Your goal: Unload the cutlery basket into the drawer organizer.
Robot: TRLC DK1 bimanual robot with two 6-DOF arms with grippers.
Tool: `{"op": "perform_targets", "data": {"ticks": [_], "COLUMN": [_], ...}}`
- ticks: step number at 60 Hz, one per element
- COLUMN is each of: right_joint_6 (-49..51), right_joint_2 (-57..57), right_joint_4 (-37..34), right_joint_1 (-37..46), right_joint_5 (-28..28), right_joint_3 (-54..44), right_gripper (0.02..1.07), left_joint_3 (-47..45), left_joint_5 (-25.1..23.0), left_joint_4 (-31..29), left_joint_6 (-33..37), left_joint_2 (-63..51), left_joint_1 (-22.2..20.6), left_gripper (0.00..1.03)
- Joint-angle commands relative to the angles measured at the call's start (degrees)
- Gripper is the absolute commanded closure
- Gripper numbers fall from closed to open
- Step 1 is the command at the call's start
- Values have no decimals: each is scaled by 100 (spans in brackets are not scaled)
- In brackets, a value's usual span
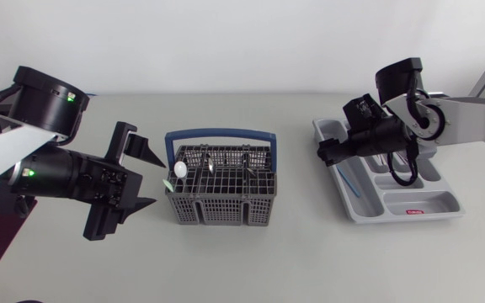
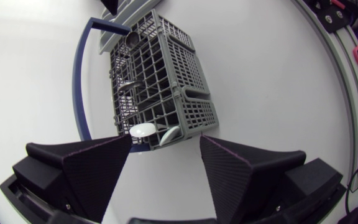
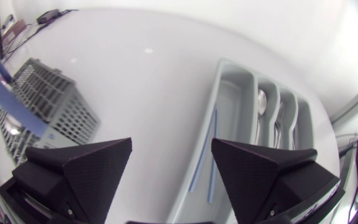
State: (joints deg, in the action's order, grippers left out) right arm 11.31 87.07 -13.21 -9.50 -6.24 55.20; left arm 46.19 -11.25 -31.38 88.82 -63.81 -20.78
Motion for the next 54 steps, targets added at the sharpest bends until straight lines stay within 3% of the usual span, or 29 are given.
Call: {"op": "perform_targets", "data": {"ticks": [1,12,28,40,54], "right_joint_6": [187,284,319,337,328], "right_joint_2": [-559,-1333,-1403,-1359,-1341], "right_joint_4": [100,275,495,495,521], "right_joint_1": [-413,-1476,-2487,-2715,-3023], "right_joint_5": [-105,-193,-132,-114,-44], "right_joint_3": [-484,-958,-1284,-1275,-1301], "right_gripper": [7,7,7,7,7], "left_joint_3": [188,144,118,-5,-76], "left_joint_5": [52,175,219,237,237], "left_joint_4": [61,281,439,615,747], "left_joint_6": [365,575,953,1226,1314], "left_joint_2": [-167,-334,-466,-501,-659], "left_joint_1": [65,74,82,91,-6], "left_gripper": [12,12,18,31,57]}}
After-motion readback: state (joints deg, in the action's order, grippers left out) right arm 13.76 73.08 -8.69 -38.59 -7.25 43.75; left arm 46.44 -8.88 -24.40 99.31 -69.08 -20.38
